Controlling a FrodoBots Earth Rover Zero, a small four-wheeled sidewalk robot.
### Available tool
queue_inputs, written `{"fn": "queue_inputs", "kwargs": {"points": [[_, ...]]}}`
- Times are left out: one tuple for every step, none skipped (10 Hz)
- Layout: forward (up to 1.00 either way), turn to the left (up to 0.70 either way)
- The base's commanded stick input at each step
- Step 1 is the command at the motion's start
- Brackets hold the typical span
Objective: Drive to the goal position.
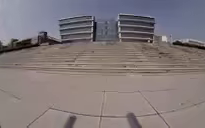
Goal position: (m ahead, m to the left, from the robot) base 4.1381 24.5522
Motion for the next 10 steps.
{"fn": "queue_inputs", "kwargs": {"points": [[-1.0, 0.0], [-1.0, 0.0], [-1.0, 0.0], [-1.0, 0.0], [-1.0, 0.0], [-1.0, 0.0], [-1.0, 0.0], [-1.0, 0.0], [-1.0, 0.0], [0.0, 0.0]]}}
